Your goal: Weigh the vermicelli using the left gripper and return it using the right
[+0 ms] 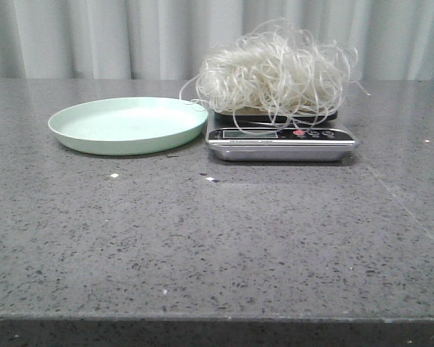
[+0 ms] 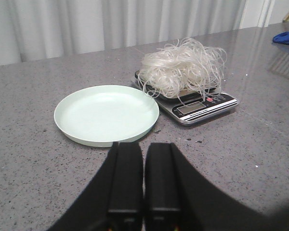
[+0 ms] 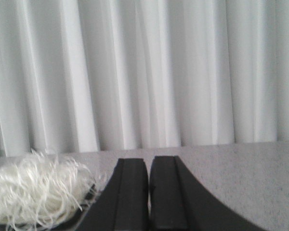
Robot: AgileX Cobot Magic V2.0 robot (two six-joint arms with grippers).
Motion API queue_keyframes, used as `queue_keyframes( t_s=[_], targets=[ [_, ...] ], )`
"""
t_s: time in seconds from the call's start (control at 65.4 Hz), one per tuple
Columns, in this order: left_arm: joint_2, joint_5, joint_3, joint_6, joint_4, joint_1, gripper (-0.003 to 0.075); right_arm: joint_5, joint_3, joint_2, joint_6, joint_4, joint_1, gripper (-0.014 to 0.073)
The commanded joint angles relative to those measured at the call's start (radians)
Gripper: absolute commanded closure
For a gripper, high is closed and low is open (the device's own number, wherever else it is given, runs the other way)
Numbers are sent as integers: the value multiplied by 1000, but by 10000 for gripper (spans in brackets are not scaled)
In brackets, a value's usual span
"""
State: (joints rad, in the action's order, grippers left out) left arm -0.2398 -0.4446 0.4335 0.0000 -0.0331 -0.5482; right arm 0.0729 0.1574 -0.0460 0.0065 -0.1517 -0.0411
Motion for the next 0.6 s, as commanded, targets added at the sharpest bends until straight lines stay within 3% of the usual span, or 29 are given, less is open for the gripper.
queue_keyframes(
  t_s=[0.0,0.153,0.489,0.581],
  targets=[
    [-10,75,24,-8,-11,1,594,-44,166,-134,-7,-10,4,406],
    [-10,75,24,-8,-11,1,593,-260,358,-323,-7,-10,4,406],
    [-10,75,24,-8,-11,1,594,-289,416,-482,-12,-19,-1,401],
    [-10,75,24,-8,-11,1,594,-324,495,-558,-34,-19,-40,342]
  ],
)
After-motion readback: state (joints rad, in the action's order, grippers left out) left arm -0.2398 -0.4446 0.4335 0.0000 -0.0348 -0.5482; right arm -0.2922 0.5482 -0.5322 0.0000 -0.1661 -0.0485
